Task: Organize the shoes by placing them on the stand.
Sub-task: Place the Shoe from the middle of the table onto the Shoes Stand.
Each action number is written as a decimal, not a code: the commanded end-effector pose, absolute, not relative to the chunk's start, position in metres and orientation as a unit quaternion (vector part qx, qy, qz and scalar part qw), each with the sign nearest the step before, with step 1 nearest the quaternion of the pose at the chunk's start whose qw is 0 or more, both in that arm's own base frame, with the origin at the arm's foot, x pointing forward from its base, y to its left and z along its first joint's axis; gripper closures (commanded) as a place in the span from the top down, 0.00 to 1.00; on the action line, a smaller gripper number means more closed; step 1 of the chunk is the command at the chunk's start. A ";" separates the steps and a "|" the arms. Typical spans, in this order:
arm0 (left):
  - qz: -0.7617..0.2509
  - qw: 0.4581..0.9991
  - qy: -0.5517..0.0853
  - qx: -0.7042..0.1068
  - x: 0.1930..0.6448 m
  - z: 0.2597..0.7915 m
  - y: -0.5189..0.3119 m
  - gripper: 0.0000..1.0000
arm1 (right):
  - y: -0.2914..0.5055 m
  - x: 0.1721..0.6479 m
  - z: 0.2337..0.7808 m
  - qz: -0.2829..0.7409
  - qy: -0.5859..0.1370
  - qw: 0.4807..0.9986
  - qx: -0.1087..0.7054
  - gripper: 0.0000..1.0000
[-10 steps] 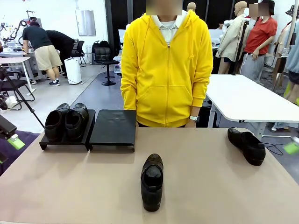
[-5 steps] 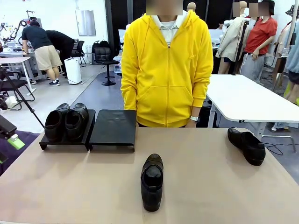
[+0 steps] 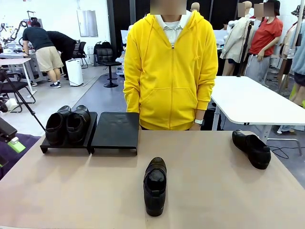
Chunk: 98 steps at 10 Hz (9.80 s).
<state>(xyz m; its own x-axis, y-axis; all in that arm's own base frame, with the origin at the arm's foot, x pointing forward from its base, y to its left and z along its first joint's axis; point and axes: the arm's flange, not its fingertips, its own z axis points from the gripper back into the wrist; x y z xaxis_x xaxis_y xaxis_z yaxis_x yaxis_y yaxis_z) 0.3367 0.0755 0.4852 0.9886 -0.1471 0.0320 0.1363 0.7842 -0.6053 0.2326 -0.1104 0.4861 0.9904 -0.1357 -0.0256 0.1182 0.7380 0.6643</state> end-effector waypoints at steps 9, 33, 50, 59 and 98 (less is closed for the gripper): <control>-0.100 0.984 0.109 -0.095 0.415 0.490 -0.306 1.00 | -0.110 0.231 0.489 -0.063 -0.015 0.929 0.364 1.00; -0.001 0.999 0.025 -0.035 0.403 0.340 -0.453 0.00 | -0.110 0.231 0.489 -0.063 -0.015 0.929 0.364 1.00; 0.093 0.958 -0.271 -0.007 0.372 0.454 -0.260 0.00 | -0.110 0.231 0.489 -0.063 -0.015 0.929 0.364 1.00; 0.021 0.964 -0.248 0.089 0.453 0.487 -0.280 0.00 | -0.110 0.231 0.489 -0.063 -0.015 0.929 0.364 1.00; -0.069 0.948 -0.137 -0.279 0.343 0.529 -0.017 1.00 | -0.110 0.231 0.489 -0.063 -0.015 0.929 0.364 1.00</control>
